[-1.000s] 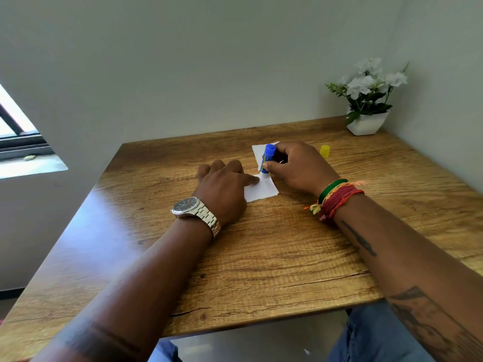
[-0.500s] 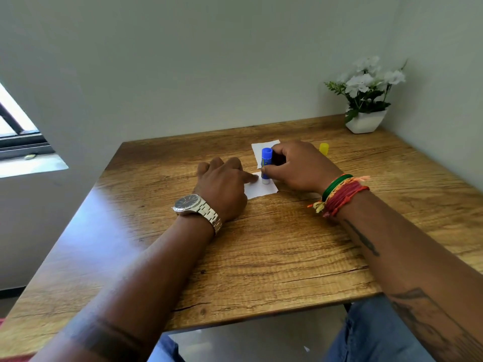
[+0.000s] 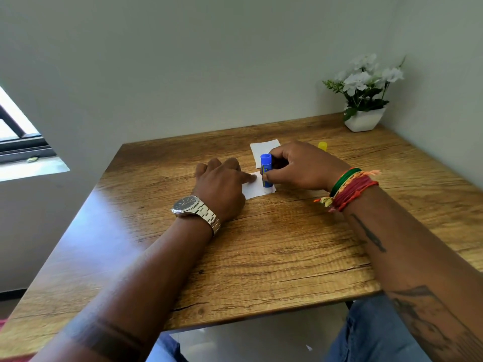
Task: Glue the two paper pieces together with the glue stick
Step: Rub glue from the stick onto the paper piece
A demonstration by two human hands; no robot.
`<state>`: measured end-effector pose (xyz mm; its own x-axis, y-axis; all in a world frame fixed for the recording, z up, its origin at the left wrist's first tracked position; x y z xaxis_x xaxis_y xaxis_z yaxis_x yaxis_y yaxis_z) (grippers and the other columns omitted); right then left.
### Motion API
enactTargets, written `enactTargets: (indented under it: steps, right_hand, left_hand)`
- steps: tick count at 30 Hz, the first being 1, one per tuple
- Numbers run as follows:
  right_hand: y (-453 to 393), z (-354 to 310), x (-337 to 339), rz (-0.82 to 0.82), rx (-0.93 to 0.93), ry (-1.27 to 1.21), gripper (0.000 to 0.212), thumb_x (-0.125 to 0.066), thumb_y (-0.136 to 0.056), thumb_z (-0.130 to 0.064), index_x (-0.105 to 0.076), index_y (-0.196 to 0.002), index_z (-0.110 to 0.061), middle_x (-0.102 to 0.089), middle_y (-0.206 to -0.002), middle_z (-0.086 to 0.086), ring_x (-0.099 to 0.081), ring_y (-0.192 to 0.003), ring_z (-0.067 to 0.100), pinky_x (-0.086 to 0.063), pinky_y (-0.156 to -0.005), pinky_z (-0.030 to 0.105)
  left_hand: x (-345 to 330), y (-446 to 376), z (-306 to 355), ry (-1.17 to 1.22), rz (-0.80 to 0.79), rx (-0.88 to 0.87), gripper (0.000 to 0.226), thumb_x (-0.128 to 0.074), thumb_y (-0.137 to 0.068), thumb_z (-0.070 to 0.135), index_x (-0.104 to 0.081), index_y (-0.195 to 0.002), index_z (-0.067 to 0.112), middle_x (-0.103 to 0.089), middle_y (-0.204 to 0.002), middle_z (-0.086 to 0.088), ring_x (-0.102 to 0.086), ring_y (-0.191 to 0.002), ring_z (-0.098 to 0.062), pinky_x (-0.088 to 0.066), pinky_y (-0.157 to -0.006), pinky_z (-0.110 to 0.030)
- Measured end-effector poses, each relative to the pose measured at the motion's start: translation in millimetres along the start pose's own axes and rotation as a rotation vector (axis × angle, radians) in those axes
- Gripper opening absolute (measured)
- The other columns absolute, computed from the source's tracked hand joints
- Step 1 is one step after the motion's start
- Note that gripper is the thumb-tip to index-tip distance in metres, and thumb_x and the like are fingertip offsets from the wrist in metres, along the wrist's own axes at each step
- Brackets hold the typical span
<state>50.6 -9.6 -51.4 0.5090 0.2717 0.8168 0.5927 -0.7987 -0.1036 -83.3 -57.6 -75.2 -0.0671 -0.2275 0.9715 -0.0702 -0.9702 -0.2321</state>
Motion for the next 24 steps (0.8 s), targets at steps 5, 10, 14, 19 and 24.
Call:
enactTargets:
  steps: [5, 10, 14, 19, 24]
  right_hand:
    - [0.8, 2.9, -2.7, -0.041, -0.016, -0.031, 0.019, -0.073, -0.088, -0.034, -0.077, -0.098, -0.017, -0.073, -0.088, 0.007, -0.063, -0.079, 0.020, -0.048, -0.071, 0.033]
    - [-0.5, 19.9, 4.5, 0.005, -0.074, -0.421, 0.016, -0.072, -0.089, -0.025, -0.080, -0.099, -0.015, -0.080, -0.093, 0.008, -0.072, -0.075, 0.011, -0.061, -0.075, 0.032]
    - [-6.7, 36.4, 6.4, 0.123, -0.139, -0.658, 0.019, -0.070, -0.092, -0.023, -0.077, -0.105, -0.011, -0.080, -0.096, 0.007, -0.070, -0.076, 0.011, -0.058, -0.075, 0.035]
    - [-9.7, 51.5, -2.2, 0.216, -0.244, -0.975, 0.028, -0.071, -0.092, -0.013, -0.067, -0.119, -0.005, -0.078, -0.097, 0.015, -0.072, -0.076, 0.020, -0.059, -0.072, 0.037]
    - [-8.9, 61.6, -1.6, 0.255, -0.307, -1.153, 0.023, -0.069, -0.093, -0.008, -0.064, -0.115, -0.013, -0.078, -0.104, 0.015, -0.074, -0.078, 0.023, -0.061, -0.068, 0.037]
  left_hand:
    - [0.7, -0.1, 1.2, -0.012, -0.001, -0.006, 0.056, -0.053, -0.090, 0.018, -0.055, -0.139, 0.046, -0.056, -0.122, 0.008, -0.043, -0.115, -0.025, -0.025, -0.092, -0.040]
    - [1.9, 1.6, 2.3, -0.012, 0.006, -0.004, 0.056, -0.051, -0.089, 0.017, -0.056, -0.138, 0.046, -0.057, -0.121, 0.010, -0.044, -0.115, -0.026, -0.027, -0.094, -0.042]
    - [5.2, 1.8, 3.7, 0.005, -0.005, -0.013, 0.057, -0.052, -0.087, 0.014, -0.059, -0.135, 0.044, -0.059, -0.122, 0.011, -0.045, -0.116, -0.027, -0.031, -0.095, -0.043]
    - [12.9, -3.2, -4.0, 0.101, -0.019, 0.030, 0.044, -0.055, -0.079, 0.008, -0.064, -0.113, 0.036, -0.068, -0.111, 0.013, -0.051, -0.111, -0.026, -0.035, -0.093, -0.042]
    - [18.0, -7.5, -0.6, 0.073, -0.026, 0.072, 0.026, -0.051, -0.086, 0.015, -0.061, -0.101, 0.034, -0.066, -0.090, 0.010, -0.053, -0.108, -0.027, -0.036, -0.093, -0.040]
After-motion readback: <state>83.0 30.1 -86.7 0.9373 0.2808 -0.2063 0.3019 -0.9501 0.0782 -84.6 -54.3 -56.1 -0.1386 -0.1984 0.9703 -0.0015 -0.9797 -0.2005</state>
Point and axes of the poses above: each hand's wrist, its own y-axis away from the middle knuckle, its own x-axis out of the back of the hand, z = x × y, the point moved 9 cm from there along -y, towards the middle knuckle
